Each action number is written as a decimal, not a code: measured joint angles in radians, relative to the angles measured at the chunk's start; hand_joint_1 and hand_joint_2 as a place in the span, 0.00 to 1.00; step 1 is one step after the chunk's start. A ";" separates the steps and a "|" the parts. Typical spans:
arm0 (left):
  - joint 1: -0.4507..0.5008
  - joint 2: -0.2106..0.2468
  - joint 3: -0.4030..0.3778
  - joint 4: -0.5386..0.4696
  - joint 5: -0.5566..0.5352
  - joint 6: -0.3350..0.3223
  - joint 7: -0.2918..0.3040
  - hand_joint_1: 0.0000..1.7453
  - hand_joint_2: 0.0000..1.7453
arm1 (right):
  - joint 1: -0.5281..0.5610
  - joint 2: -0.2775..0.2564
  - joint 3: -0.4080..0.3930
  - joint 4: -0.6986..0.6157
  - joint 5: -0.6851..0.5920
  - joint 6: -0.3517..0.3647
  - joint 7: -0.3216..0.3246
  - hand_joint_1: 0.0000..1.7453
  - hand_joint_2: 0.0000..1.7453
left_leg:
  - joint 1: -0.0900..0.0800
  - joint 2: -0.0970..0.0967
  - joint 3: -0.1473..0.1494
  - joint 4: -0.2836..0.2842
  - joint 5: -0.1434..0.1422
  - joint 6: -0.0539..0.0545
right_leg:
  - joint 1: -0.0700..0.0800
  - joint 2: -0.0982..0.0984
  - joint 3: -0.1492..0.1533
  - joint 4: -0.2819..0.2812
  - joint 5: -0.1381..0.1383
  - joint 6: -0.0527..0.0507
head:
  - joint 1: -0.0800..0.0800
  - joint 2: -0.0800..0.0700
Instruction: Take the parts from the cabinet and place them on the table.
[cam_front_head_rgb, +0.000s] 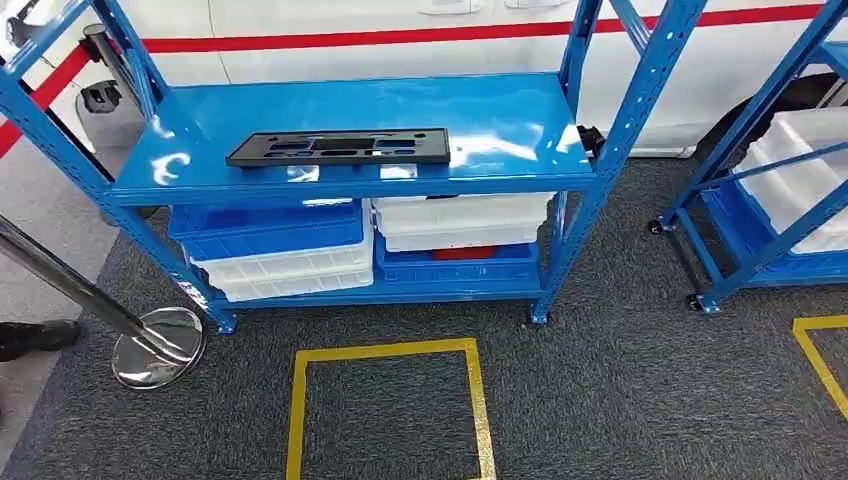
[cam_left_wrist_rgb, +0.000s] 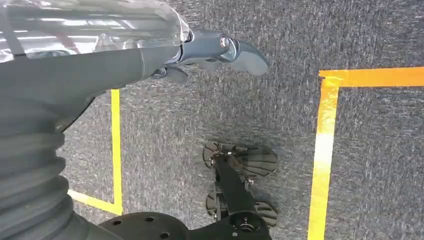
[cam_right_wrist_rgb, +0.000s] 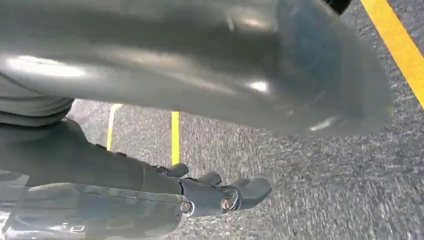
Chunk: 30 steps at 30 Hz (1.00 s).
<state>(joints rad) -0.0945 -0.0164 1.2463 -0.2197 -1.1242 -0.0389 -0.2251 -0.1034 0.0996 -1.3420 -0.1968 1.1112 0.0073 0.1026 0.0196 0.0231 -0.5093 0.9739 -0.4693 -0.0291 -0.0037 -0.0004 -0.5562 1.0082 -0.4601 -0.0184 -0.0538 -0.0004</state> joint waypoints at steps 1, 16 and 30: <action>0.000 0.000 0.000 0.000 0.000 0.000 0.000 0.00 1.00 | 0.000 0.000 0.003 0.000 0.005 0.000 0.000 0.00 0.00 | 0.000 0.000 0.000 0.000 0.000 -0.001 | 0.000 0.000 0.000 0.000 0.000 0.000 | 0.000 0.000; -0.001 0.005 0.000 0.000 0.008 -0.015 -0.039 0.00 1.00 | 0.000 0.007 0.067 0.000 0.052 0.025 -0.055 0.00 0.00 | -0.002 0.000 -0.004 0.007 -0.001 0.000 | -0.003 0.000 0.000 0.000 0.003 0.005 | 0.000 0.000; 0.016 0.005 -0.078 -0.003 0.165 -0.033 -0.043 0.00 0.00 | 0.026 0.006 0.210 -0.005 -0.060 0.042 -0.066 0.00 0.00 | -0.002 0.000 -0.004 0.008 -0.002 0.001 | -0.003 0.000 0.000 0.000 0.003 0.005 | 0.000 0.000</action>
<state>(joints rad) -0.0787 -0.0111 1.1688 -0.2232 -0.9590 -0.0717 -0.2686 -0.0774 0.1060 -1.1321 -0.2018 1.0517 0.0492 0.0362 0.0174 0.0231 -0.5133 0.9818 -0.4714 -0.0281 -0.0064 -0.0003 -0.5561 1.0081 -0.4571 -0.0136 -0.0538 -0.0004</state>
